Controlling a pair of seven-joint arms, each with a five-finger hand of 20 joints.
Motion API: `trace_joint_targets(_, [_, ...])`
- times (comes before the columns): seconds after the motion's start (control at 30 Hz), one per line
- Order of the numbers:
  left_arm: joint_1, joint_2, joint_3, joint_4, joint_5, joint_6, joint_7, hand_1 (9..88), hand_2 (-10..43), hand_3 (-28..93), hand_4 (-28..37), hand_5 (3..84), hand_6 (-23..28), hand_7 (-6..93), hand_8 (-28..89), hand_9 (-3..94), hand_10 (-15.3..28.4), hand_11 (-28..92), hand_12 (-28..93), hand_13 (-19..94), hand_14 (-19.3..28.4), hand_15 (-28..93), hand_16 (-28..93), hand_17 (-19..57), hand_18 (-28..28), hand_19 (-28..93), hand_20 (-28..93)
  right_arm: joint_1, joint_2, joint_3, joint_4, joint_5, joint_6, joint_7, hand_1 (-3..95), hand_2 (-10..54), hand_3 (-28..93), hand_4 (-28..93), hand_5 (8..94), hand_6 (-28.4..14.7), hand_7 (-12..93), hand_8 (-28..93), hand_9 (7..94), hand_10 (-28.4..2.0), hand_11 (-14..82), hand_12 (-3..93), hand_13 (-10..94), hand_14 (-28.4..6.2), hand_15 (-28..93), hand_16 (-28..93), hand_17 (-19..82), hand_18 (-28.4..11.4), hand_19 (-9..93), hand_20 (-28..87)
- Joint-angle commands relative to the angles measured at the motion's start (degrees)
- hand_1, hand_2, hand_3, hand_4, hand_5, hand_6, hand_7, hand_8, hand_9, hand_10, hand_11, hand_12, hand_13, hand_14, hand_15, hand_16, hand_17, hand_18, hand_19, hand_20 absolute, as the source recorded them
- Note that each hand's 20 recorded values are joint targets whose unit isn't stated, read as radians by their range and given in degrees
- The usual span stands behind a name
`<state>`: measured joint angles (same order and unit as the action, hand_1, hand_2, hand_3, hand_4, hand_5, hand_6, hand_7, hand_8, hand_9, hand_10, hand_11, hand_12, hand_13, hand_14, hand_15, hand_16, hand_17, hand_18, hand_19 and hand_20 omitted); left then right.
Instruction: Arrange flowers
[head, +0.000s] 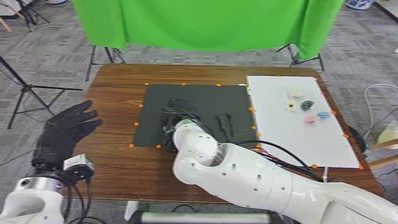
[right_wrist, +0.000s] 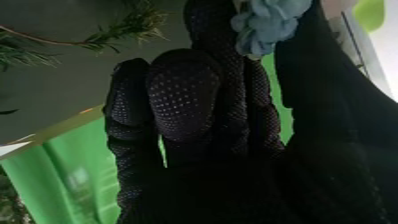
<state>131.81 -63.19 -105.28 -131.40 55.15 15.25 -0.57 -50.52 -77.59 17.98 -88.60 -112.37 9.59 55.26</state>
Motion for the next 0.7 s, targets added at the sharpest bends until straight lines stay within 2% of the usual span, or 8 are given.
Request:
trace_joint_targets(0.03, [2.5,0.45,0.18,-1.05,0.2,-0.41,-0.2,25.0,6.5,83,-20.5,40.0,10.8,16.2,-11,35.5,19.6,28,8,27,26.5,54,-12,-9.2,22.7,62,0,-0.6,-0.7,1.0,-0.4,0.1,0.2,0.3,38.9,-9.5,81,-28,65.3,-1.8,23,-15,86.0,-10.6,32.8,18.3,81,-3.9,72,17,42,-20.6,93,17])
trace_joint_targets(0.2, [2.7,0.36,0.07,-1.12,0.19,-0.15,-0.2,25.0,6.5,83,-20.6,40.0,10.9,16.3,-11,35.5,19.7,28,8,27,26.5,54,-12,-9.2,22.7,62,0,-1.2,-1.0,2.1,-0.8,0.6,0.0,-1.6,37.8,-9.5,81,-28,64.7,-2.3,22,-14,85.2,-11.1,32.4,18.0,80,-4.3,72,17,41,-20.7,93,17])
trace_joint_targets(0.27, [3.3,0.54,0.18,-1.4,0.1,0.09,0.24,25.0,6.6,83,-20.6,40.1,10.9,16.3,-11,35.5,19.7,28,8,27,26.5,54,-12,-9.2,22.7,62,0,-1.1,-0.9,1.8,-1.1,0.8,0.9,-1.8,37.5,-9.5,81,-28,64.4,-2.3,22,-14,84.7,-11.2,32.1,17.7,80,-4.5,72,17,41,-20.8,93,17])
trace_joint_targets(0.4, [3.9,0.55,0.16,-1.7,0.08,0.29,0.24,25.0,6.6,83,-20.6,40.1,10.9,16.3,-11,35.5,19.7,28,8,27,26.5,55,-12,-9.2,22.7,62,0,-1.5,-1.2,2.6,-1.4,0.2,0.7,-2.7,37.0,-9.5,81,-28,64.3,-2.3,22,-14,84.0,-11.5,30.9,17.1,79,-4.8,73,17,40,-20.9,93,17])
trace_joint_targets(0.43, [-1.5,-0.74,-0.66,0.68,0.87,-2.07,-3.97,25.0,6.6,83,-20.6,40.1,10.9,16.3,-11,35.5,19.7,28,8,27,26.5,55,-12,-9.2,22.7,62,0,-1.6,-1.1,2.6,-1.5,0.5,1.2,-3.0,36.9,-9.5,81,-28,64.2,-2.2,22,-14,83.9,-11.5,30.7,17.0,79,-4.8,73,17,40,-20.9,93,17])
trace_joint_targets(0.7, [-1.5,-0.65,-0.35,0.81,0.59,-1.7,-2.96,25.0,6.6,83,-20.6,40.1,10.9,16.3,-11,35.5,19.7,28,8,27,26.5,55,-12,-9.2,22.7,62,0,-1.1,-0.9,2.2,-2.1,0.6,1.7,-4.3,36.8,-9.5,81,-28,64.2,-2.0,22,-14,83.6,-11.5,30.2,16.7,79,-5.2,73,17,39,-21.2,93,16])
